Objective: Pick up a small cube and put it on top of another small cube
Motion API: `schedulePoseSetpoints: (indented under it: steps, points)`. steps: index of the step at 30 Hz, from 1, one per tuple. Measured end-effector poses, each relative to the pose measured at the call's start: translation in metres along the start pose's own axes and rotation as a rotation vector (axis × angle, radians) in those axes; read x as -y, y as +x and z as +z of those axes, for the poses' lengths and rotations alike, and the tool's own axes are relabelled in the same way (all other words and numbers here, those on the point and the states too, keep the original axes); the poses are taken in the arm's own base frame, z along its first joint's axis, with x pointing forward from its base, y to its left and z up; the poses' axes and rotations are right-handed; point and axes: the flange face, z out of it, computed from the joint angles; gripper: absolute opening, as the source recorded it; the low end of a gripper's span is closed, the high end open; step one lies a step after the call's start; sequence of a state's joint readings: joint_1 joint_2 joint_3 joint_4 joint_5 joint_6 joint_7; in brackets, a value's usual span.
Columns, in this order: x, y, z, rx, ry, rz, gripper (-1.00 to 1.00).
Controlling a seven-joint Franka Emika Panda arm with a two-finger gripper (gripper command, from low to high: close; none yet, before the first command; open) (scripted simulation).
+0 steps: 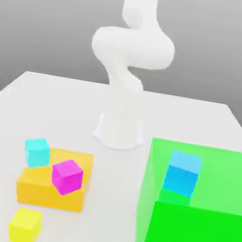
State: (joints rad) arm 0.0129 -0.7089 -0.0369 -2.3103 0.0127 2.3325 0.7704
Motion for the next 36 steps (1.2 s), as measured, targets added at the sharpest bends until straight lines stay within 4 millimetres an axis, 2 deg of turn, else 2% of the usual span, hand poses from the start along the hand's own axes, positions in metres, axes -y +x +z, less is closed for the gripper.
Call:
schedulePoseSetpoints:
  steps: [4, 8, 16, 22, 27, 31, 32, 36]
  points:
    - [-0.021, 0.012, 0.079, 0.093, -0.066, 0.014, 0.00]
    - [-0.051, 0.016, 0.153, 0.175, -0.135, 0.030, 0.00]
    - [-0.134, -0.001, 0.284, 0.315, -0.290, 0.064, 0.00]
    - [-0.216, -0.029, 0.360, 0.399, -0.426, 0.088, 0.00]
    - [-0.287, -0.061, 0.406, 0.460, -0.542, 0.091, 0.00]
    - [-0.319, -0.085, 0.445, 0.468, -0.560, 0.090, 0.00]
    - [-0.325, -0.090, 0.453, 0.469, -0.561, 0.091, -1.00]
    - [-0.325, -0.091, 0.453, 0.470, -0.561, 0.091, -1.00]
